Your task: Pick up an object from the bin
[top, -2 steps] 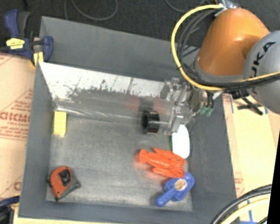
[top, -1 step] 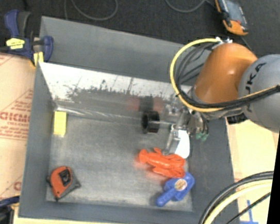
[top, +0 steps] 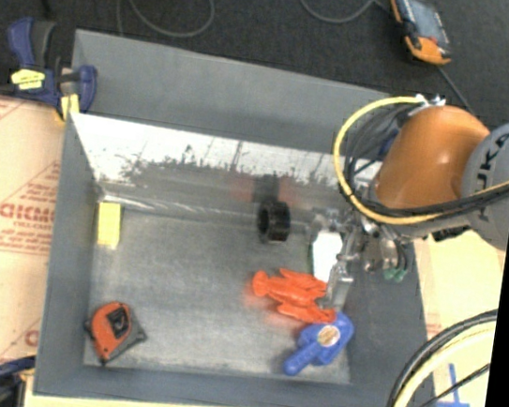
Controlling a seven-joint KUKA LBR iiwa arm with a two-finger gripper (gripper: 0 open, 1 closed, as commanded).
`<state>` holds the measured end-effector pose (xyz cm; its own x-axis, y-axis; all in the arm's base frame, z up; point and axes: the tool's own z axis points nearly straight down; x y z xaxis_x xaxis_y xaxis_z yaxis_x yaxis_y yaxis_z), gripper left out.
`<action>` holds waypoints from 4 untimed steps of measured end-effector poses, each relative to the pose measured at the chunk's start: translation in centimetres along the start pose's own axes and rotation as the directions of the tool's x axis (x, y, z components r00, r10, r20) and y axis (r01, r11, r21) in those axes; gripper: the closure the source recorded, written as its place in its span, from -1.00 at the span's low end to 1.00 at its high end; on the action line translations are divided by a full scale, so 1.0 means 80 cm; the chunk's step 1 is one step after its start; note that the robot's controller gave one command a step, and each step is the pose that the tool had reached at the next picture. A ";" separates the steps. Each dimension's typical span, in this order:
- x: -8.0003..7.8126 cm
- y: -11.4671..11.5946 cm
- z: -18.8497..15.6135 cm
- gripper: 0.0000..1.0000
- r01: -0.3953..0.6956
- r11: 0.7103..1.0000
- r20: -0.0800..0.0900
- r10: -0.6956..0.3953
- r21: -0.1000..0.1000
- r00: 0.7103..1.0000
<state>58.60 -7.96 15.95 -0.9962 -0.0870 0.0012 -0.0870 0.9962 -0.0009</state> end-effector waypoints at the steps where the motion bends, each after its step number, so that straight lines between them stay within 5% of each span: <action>1: 0.008 -0.007 0.032 -1.00 -0.082 0.997 0.004 0.082 -0.003 0.997; 2: 0.004 -0.010 0.105 -1.00 -0.084 0.996 0.009 0.084 -0.002 0.996; 3: 0.011 -0.026 0.108 1.00 -0.182 0.983 0.008 0.182 -0.002 0.983; 4: 0.011 -0.026 0.108 1.00 -0.182 0.983 0.008 0.182 -0.002 0.983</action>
Offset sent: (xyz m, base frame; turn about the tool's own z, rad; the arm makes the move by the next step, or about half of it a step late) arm -0.0046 -0.0094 -0.0895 0.0852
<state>57.88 -10.13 7.33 -0.9954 0.0954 -0.0072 0.0954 0.9954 0.0010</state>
